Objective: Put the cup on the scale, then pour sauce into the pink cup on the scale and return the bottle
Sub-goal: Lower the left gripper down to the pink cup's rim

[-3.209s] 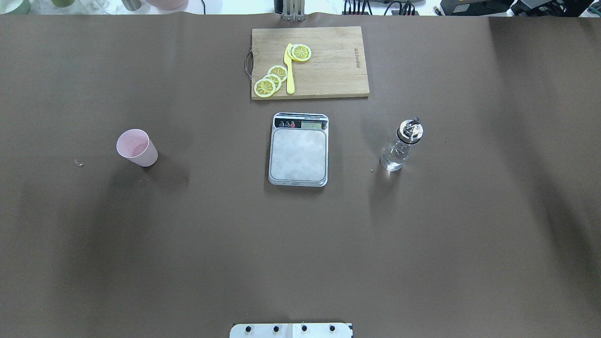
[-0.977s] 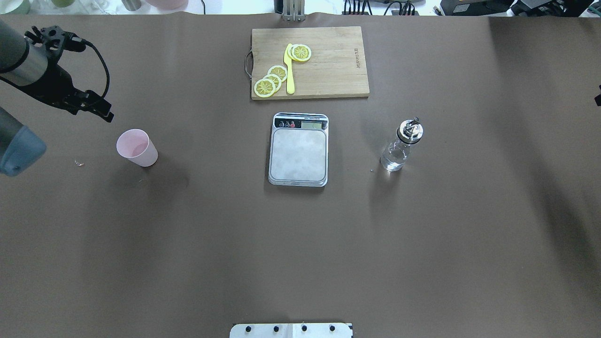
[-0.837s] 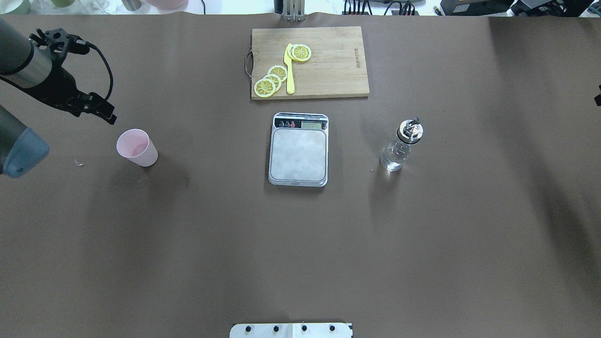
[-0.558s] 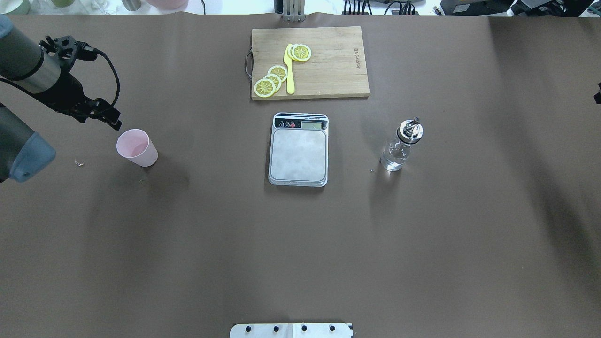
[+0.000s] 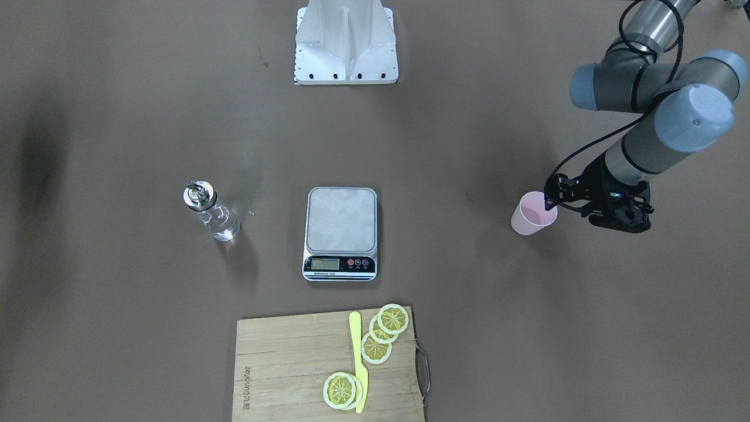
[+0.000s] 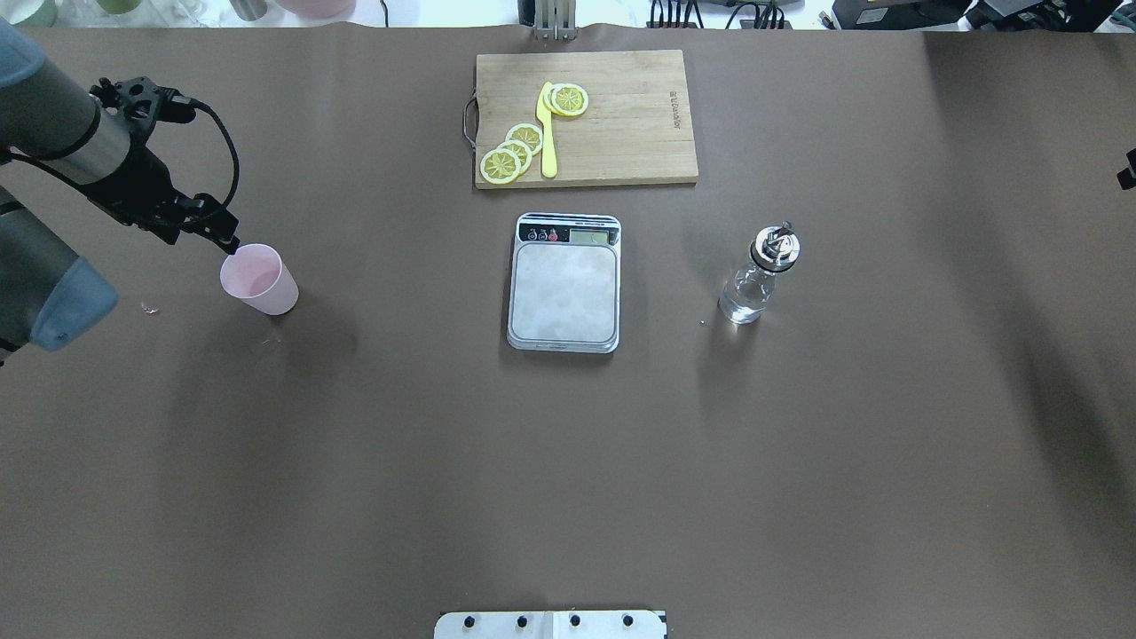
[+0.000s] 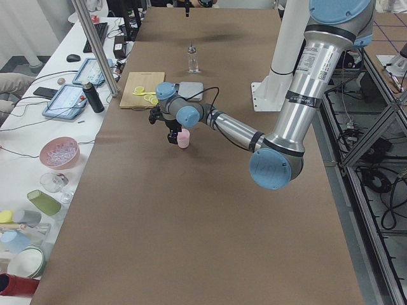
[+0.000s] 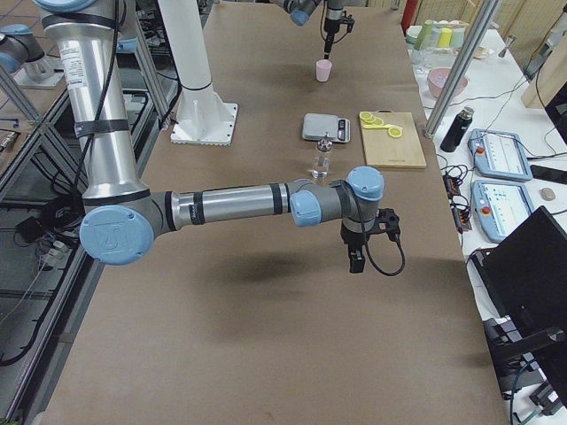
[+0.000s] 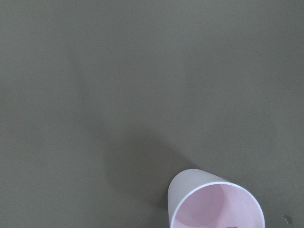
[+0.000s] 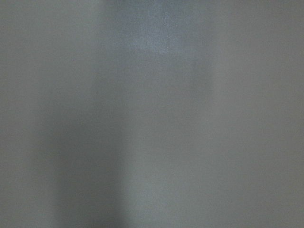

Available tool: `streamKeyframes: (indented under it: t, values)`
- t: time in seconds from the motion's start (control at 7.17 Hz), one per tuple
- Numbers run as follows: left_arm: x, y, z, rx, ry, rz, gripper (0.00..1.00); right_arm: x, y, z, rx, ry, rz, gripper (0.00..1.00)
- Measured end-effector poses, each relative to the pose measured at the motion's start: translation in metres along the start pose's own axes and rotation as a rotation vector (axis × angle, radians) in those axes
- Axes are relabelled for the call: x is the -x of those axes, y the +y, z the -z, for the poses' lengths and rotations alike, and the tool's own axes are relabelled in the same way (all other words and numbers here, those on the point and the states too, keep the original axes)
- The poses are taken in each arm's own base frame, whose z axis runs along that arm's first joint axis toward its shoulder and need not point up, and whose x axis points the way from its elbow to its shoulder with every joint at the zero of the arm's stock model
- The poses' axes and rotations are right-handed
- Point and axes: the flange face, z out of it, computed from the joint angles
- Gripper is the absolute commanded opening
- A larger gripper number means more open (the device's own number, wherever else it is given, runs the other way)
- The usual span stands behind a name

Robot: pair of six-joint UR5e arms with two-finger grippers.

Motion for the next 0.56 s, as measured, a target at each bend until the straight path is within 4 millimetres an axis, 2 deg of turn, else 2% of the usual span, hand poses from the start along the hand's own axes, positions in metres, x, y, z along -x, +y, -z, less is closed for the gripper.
streamKeyframes:
  t: [0.56]
  values:
    - [-0.0085, 0.0004, -0.0094, 0.022, -0.004, 0.017, 0.58, 0.0021, -0.0022, -0.0013, -0.021, -0.007, 0.033, 1.00]
